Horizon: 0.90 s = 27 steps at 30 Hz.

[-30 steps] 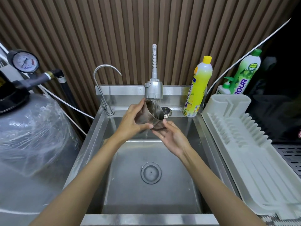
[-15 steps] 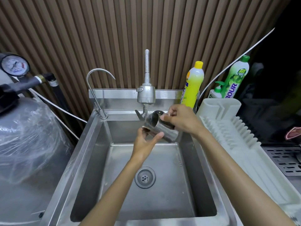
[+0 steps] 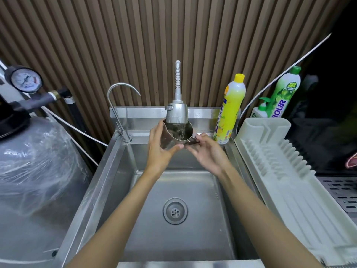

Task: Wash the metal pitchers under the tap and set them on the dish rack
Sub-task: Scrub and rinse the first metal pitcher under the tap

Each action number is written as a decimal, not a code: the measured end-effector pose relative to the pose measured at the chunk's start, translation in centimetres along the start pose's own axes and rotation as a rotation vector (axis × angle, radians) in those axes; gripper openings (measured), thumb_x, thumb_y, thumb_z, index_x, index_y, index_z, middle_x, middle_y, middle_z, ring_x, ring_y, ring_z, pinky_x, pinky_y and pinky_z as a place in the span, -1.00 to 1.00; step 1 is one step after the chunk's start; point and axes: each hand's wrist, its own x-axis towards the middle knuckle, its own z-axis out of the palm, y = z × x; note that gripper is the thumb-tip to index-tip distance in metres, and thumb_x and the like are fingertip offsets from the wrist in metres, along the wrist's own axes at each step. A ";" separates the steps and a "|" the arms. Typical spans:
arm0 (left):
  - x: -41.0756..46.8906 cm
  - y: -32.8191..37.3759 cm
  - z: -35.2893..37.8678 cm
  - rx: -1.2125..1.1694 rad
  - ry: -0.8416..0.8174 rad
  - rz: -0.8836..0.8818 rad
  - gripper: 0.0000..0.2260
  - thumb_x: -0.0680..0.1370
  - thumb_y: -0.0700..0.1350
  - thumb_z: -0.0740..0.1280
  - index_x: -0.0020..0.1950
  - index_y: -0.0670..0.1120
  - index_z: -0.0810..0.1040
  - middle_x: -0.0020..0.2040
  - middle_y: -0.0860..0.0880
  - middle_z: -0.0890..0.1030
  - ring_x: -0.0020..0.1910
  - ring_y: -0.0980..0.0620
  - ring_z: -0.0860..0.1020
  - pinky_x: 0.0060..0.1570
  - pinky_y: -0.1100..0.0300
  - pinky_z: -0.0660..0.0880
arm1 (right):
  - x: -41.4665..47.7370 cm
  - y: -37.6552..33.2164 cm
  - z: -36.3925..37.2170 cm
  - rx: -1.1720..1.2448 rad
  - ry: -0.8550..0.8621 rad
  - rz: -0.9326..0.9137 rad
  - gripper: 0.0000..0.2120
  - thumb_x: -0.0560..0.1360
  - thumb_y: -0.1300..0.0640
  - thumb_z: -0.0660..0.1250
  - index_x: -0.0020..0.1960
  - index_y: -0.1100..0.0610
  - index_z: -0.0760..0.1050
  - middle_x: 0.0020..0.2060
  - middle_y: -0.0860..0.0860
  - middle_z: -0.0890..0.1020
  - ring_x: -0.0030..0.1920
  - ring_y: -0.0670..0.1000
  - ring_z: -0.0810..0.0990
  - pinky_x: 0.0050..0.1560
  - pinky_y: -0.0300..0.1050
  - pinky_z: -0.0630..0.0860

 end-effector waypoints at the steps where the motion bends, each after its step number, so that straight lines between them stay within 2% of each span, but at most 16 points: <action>1: 0.0 0.0 -0.5 0.047 -0.025 0.015 -0.19 0.33 -0.22 0.52 0.48 -0.04 0.17 0.22 0.04 0.30 0.23 0.18 0.33 0.18 0.56 0.28 | -0.1 0.7 -0.1 0.043 0.021 0.020 -0.82 0.39 0.31 0.29 -0.37 0.16 0.43 -0.15 0.10 0.68 -0.03 0.04 0.67 0.16 0.01 0.54; 3: -0.2 0.1 -1.4 0.176 -0.063 0.035 -0.16 0.30 -0.13 0.55 0.48 -0.01 0.20 0.18 0.04 0.30 0.22 0.13 0.35 0.26 0.33 0.34 | -0.5 2.2 -0.3 0.072 0.052 0.051 -0.81 0.46 0.29 0.22 -0.31 0.16 0.47 -0.23 0.09 0.66 -0.05 0.08 0.67 0.17 0.07 0.54; 5: -0.6 0.4 -2.0 0.305 -0.082 0.030 -0.13 0.22 0.03 0.58 0.46 0.05 0.25 0.13 0.06 0.31 0.14 0.14 0.37 0.16 0.34 0.33 | -1.2 3.3 -0.3 0.057 0.075 0.073 -0.84 0.51 0.26 0.17 -0.23 0.19 0.45 -0.22 0.10 0.67 -0.03 0.09 0.67 0.19 0.10 0.53; 7: -1.1 0.8 -2.2 0.413 -0.082 0.023 -0.15 0.17 0.19 0.52 0.41 0.13 0.31 0.09 0.09 0.33 0.09 0.16 0.38 0.08 0.29 0.35 | -1.8 4.0 -0.4 0.026 0.122 0.090 -0.77 0.57 0.22 0.12 -0.22 0.18 0.45 -0.22 0.07 0.69 -0.08 0.03 0.69 0.14 0.07 0.54; 9: -1.6 0.8 -2.1 0.465 -0.070 -0.016 -0.20 0.18 0.23 0.53 0.38 0.16 0.34 0.06 0.09 0.35 0.05 0.14 0.39 0.03 0.23 0.37 | -2.3 4.3 -0.9 -0.022 0.158 0.101 -0.79 0.58 0.17 0.13 -0.18 0.16 0.45 -0.24 0.02 0.69 -0.15 -0.01 0.69 0.07 0.03 0.57; 13: -2.7 -0.3 -0.9 0.365 -0.031 -0.120 -0.32 0.23 0.17 0.53 0.29 0.04 0.41 0.07 0.06 0.42 0.06 0.10 0.45 0.04 0.23 0.38 | -3.0 3.2 -1.9 -0.306 0.285 0.071 -0.91 0.54 0.13 0.25 -0.02 0.14 0.47 -0.03 0.13 0.66 -0.07 0.07 0.68 -0.20 -0.02 0.63; 15: -3.1 -0.7 -0.1 0.246 -0.023 -0.183 -0.38 0.24 0.10 0.55 0.20 -0.03 0.41 0.04 0.03 0.50 0.04 0.08 0.50 0.04 0.25 0.41 | -3.4 1.7 -1.5 -0.505 0.354 0.011 -0.92 0.51 0.15 0.31 -0.12 0.15 0.47 -0.09 0.12 0.69 -0.12 0.10 0.69 -0.27 -0.03 0.64; 18: -3.5 -1.2 1.2 0.051 -0.041 -0.313 -0.49 0.27 -0.01 0.56 0.07 -0.05 0.37 0.00 0.02 0.55 -0.04 0.12 0.53 0.00 0.30 0.43 | -3.4 -0.8 0.0 -0.803 0.400 -0.094 -0.80 0.48 0.19 0.36 -0.30 0.13 0.41 -0.26 0.10 0.63 -0.25 0.07 0.60 -0.37 -0.13 0.59; 20: -3.5 -1.5 2.1 -0.145 -0.058 -0.365 -0.56 0.31 -0.13 0.55 0.01 -0.03 0.35 0.05 -0.04 0.57 -0.04 0.15 0.56 0.02 0.28 0.48 | -2.9 -1.9 0.8 -0.996 0.386 -0.171 -0.76 0.45 0.22 0.38 -0.35 0.10 0.40 -0.37 -0.01 0.63 -0.31 -0.03 0.58 -0.34 -0.14 0.52; 21: -3.5 -1.6 2.5 -0.230 -0.067 -0.384 -0.58 0.33 -0.18 0.53 0.00 -0.02 0.33 0.06 -0.05 0.57 -0.03 0.16 0.57 0.05 0.25 0.50 | -2.5 -2.3 1.1 -1.066 0.367 -0.209 -0.74 0.44 0.23 0.39 -0.36 0.09 0.39 -0.35 -0.05 0.66 -0.28 -0.08 0.61 -0.29 -0.14 0.50; 24: -2.6 -1.5 3.3 -0.368 -0.038 -0.388 -0.54 0.37 -0.30 0.47 0.08 -0.07 0.27 0.10 -0.05 0.55 -0.02 0.13 0.57 0.12 0.19 0.51 | -1.8 -2.9 2.0 -1.095 0.301 -0.264 -0.74 0.45 0.28 0.36 -0.32 0.09 0.36 -0.06 0.03 0.68 -0.10 -0.10 0.64 -0.18 -0.28 0.49; 27: -1.3 -1.4 3.3 -0.416 0.037 -0.311 -0.46 0.35 -0.41 0.44 0.13 -0.11 0.21 0.10 -0.01 0.51 -0.01 0.20 0.54 0.01 0.37 0.51 | -1.0 -2.4 2.0 -0.866 0.214 -0.247 -0.75 0.48 0.37 0.27 -0.29 0.13 0.33 0.04 0.05 0.64 -0.07 -0.17 0.63 -0.14 -0.37 0.49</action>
